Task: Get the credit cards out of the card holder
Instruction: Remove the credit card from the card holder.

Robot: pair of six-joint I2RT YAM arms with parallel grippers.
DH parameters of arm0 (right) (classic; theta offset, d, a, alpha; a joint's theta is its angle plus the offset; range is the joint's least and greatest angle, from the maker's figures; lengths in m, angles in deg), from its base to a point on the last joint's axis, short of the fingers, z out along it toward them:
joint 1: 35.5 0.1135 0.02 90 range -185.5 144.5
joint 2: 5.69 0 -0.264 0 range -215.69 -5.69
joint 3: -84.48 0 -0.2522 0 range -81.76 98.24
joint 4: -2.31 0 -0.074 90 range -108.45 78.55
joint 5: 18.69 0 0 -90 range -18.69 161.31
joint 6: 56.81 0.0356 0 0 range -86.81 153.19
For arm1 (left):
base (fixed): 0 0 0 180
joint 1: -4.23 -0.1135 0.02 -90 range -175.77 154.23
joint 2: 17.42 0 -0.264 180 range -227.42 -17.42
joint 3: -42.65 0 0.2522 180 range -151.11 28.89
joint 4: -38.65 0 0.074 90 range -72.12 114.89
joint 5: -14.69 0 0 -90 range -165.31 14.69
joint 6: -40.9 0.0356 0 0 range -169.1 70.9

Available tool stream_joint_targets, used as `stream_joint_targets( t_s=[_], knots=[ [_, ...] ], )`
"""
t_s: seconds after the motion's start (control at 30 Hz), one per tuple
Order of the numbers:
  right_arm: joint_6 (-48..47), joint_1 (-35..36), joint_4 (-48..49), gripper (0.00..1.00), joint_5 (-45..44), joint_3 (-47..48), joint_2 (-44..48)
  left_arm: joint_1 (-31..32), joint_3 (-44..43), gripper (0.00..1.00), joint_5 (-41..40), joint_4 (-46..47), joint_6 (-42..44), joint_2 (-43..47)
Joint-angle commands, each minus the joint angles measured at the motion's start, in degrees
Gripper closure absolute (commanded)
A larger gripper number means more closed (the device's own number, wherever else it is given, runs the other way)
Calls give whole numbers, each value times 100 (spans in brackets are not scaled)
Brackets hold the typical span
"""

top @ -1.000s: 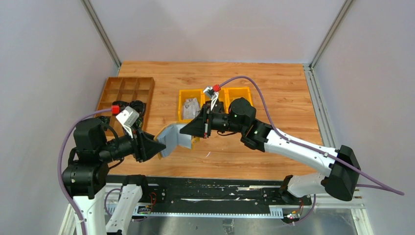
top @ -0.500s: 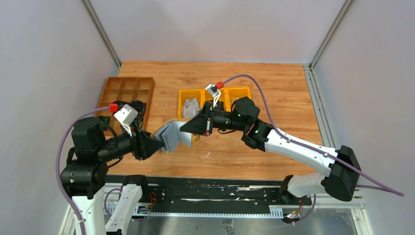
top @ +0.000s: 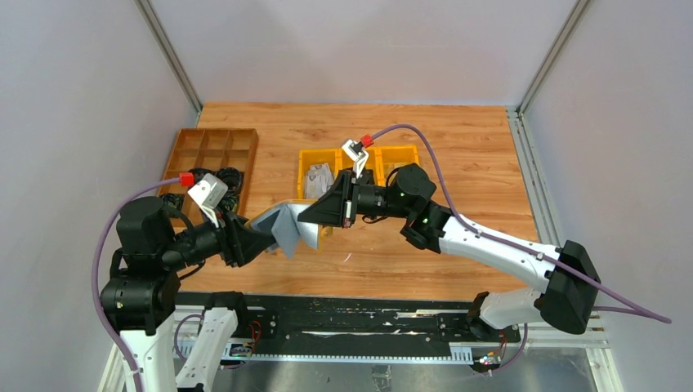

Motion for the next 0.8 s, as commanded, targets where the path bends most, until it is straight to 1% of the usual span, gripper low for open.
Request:
stream_joint_targets(
  t_s=[0.0,0.03,0.13,0.2,0.23,0.27,0.3,0.33,0.37,0.43,0.53,0.57,0.67,0.73,0.77],
  knots=[
    [517,130,1094,100,183,-95,16,-10,-11,57,196,106,-55,92],
    [542,130,1125,100,185,-134,9,-10,-44,61,201,141,-60,117],
    [645,130,1326,100,122,-319,7,-7,-124,80,-35,353,-171,181],
    [712,130,1426,100,121,-419,0,-7,-218,89,-210,373,-176,183],
    [703,137,1413,97,107,-458,-5,-6,-246,92,-293,378,-175,179],
    [663,143,1355,91,81,-470,-2,-9,-295,95,-345,381,-164,178],
    [560,158,1231,82,31,-481,3,-8,-300,97,-359,376,-139,190],
    [418,175,1046,74,-43,-471,14,-7,-294,99,-368,377,-124,202],
    [248,193,785,69,-135,-429,5,-6,-288,100,-377,379,-116,211],
    [-65,200,281,54,-279,-299,-60,-7,-262,100,-460,376,-46,220],
    [-782,200,-553,29,-597,-32,-131,-13,-289,100,-1007,289,354,265],
    [-1012,200,-766,23,-714,45,-133,-11,-297,100,-1231,215,607,264],
    [-1777,235,-1599,20,-1146,374,-114,-12,-227,100,-2253,-6,1349,182],
    [-2449,355,-2322,19,-1865,654,-65,-9,-200,100,-2979,-166,1678,21],
    [-2723,433,-2520,18,-2255,750,-43,-9,-176,100,-3323,-217,1743,-67]
  ],
)
